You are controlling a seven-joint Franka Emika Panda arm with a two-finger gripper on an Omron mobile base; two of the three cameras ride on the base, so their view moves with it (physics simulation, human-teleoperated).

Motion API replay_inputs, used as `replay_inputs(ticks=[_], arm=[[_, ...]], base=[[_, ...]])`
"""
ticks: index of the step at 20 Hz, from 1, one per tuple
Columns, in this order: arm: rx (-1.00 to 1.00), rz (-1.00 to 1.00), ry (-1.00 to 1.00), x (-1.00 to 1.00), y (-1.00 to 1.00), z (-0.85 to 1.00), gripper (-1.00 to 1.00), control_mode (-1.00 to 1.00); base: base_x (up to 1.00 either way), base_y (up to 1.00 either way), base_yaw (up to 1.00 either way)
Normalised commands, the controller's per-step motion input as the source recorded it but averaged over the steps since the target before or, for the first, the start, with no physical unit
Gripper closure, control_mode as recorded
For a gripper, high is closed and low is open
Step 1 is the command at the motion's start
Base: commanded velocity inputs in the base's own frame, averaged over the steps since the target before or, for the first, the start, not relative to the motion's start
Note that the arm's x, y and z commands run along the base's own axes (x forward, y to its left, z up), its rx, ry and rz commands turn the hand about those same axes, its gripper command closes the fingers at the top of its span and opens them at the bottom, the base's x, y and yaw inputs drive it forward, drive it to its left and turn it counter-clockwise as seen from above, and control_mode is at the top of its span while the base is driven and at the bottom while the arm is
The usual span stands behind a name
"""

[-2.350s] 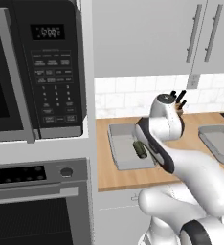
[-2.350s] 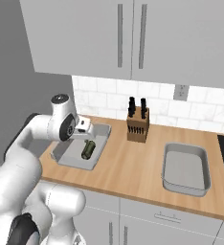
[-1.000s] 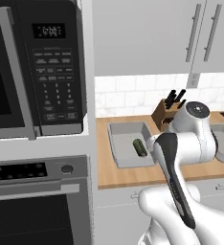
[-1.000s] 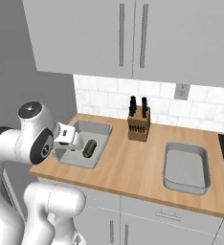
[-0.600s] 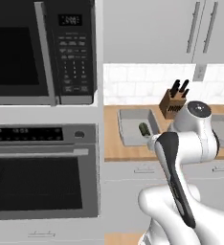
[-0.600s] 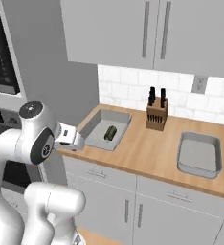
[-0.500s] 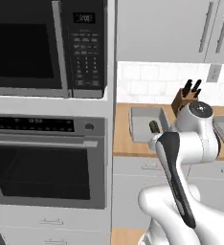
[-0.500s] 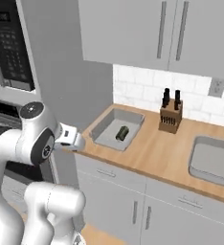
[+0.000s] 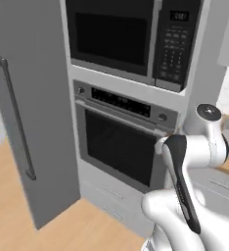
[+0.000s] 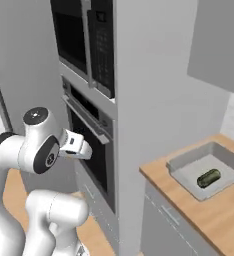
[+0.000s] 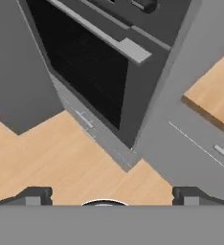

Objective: Place one cucumber and one chicken drumstick in each tupperware on the nearby counter, to pack two identical lunches.

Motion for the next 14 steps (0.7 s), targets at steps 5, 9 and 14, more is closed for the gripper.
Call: replay_inputs(ticks=[5,9,14], arm=[[0.00,0.00,0.00,0.00,0.00,0.00,-1.00,1.00],[0.00,0.00,0.00,0.00,0.00,0.00,-1.00,1.00],[0.00,0.00,0.00,0.00,0.00,0.00,-1.00,1.00]], base=[[0.00,0.31,0.94],[0.03,0.32,0.88],[0.12,0.96,0.56]])
